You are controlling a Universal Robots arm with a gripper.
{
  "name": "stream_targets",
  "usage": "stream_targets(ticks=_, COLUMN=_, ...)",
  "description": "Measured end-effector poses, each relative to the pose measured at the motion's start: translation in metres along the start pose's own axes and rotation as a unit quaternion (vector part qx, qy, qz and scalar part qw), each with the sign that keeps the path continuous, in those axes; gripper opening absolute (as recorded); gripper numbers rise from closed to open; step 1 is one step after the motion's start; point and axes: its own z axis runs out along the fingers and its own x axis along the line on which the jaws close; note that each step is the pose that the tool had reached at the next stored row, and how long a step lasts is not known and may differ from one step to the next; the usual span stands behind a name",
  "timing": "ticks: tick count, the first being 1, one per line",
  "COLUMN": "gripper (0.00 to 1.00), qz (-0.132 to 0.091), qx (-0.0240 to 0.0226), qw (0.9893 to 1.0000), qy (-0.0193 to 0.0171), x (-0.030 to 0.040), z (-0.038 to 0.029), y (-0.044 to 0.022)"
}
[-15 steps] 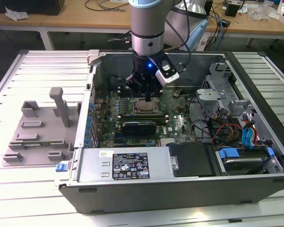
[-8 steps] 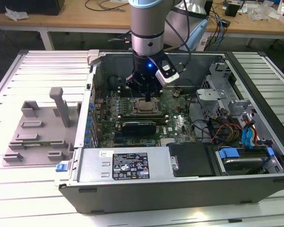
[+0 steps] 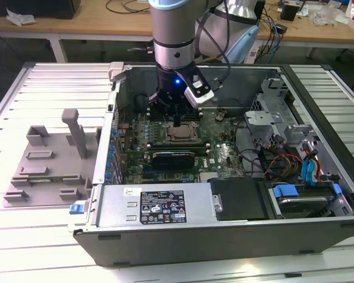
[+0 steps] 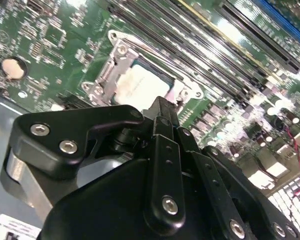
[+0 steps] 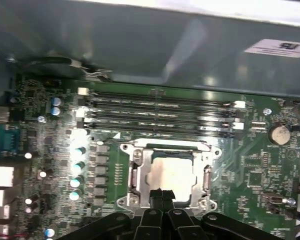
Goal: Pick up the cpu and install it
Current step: 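Install the first cpu locking lever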
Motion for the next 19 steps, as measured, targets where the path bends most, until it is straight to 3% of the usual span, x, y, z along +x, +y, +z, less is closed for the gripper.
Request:
stream_targets(ticks=5, gripper=0.11, qz=0.000, qx=0.0000, qw=1.0000, qy=0.0000, x=0.0273, z=-0.0023, y=0.0017)
stream_targets(ticks=7, gripper=0.11, qz=0.000, qx=0.0000, qw=1.0000, qy=0.0000, x=0.0316, z=-0.0026, y=0.0020)
stream_targets(ticks=15, gripper=0.11, qz=0.000, qx=0.0001, qw=1.0000, qy=0.0001, x=0.0326, z=-0.0060, y=0.0022)
stream_targets(ticks=19, gripper=0.11, qz=0.000, qx=0.0000, qw=1.0000, qy=0.0000, x=0.0312, z=-0.0227, y=0.0023)
